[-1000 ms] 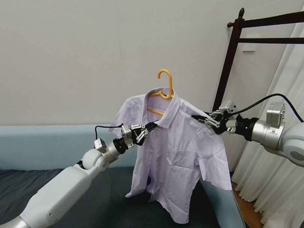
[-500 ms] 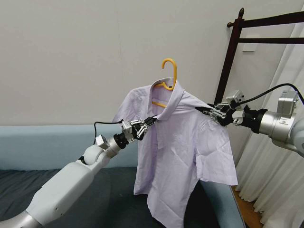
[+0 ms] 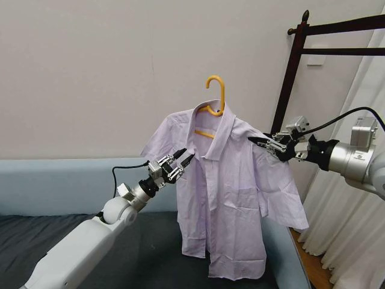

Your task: Pick up the clothes from the sofa and hang them on the clothes hanger.

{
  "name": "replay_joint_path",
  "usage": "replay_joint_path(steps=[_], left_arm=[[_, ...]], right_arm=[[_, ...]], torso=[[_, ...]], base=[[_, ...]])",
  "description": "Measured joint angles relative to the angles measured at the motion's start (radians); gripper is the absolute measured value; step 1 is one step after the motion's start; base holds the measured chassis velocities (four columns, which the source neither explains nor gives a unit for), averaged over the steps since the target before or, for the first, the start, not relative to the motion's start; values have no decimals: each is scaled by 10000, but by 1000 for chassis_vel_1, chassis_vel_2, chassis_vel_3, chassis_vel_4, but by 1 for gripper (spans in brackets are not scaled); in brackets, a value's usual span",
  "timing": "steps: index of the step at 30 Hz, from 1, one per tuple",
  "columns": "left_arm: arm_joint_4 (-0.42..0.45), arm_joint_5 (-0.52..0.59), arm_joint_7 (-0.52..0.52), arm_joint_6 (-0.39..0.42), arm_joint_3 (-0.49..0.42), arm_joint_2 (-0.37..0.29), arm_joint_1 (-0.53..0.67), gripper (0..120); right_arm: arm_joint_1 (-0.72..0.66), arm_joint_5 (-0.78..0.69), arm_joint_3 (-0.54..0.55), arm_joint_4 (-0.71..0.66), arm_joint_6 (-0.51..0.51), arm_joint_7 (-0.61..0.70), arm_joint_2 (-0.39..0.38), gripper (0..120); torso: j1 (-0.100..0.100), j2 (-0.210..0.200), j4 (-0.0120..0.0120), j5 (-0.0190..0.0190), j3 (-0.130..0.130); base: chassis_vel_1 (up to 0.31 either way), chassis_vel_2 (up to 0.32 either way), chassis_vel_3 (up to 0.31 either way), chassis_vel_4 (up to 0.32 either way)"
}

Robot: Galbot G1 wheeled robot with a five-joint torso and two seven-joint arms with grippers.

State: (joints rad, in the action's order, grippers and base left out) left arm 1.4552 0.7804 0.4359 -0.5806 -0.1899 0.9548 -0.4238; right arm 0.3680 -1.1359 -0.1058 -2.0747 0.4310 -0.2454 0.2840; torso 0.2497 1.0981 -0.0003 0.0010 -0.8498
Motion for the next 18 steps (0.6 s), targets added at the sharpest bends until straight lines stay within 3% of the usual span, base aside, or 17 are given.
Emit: replay_joint_path(steps=[7, 13, 18], left_arm=[[22, 38, -128, 76, -56, 200, 32, 82], [24, 63, 70, 23, 155, 127, -307, 71], [374, -216, -285, -140, 1372, -214, -1742, 83]], right_arm=[[42, 74, 9, 4, -32, -36, 0, 7], [47, 215, 5, 96, -74, -36, 34, 7], [174, 405, -1, 6, -23, 577, 192, 7]], torso=[[0, 0, -3, 0, 0], [0, 0, -4, 0, 0], [1, 0, -2, 2, 1]], base=[[0, 0, 0, 0], [0, 0, 0, 0], [0, 0, 0, 0]])
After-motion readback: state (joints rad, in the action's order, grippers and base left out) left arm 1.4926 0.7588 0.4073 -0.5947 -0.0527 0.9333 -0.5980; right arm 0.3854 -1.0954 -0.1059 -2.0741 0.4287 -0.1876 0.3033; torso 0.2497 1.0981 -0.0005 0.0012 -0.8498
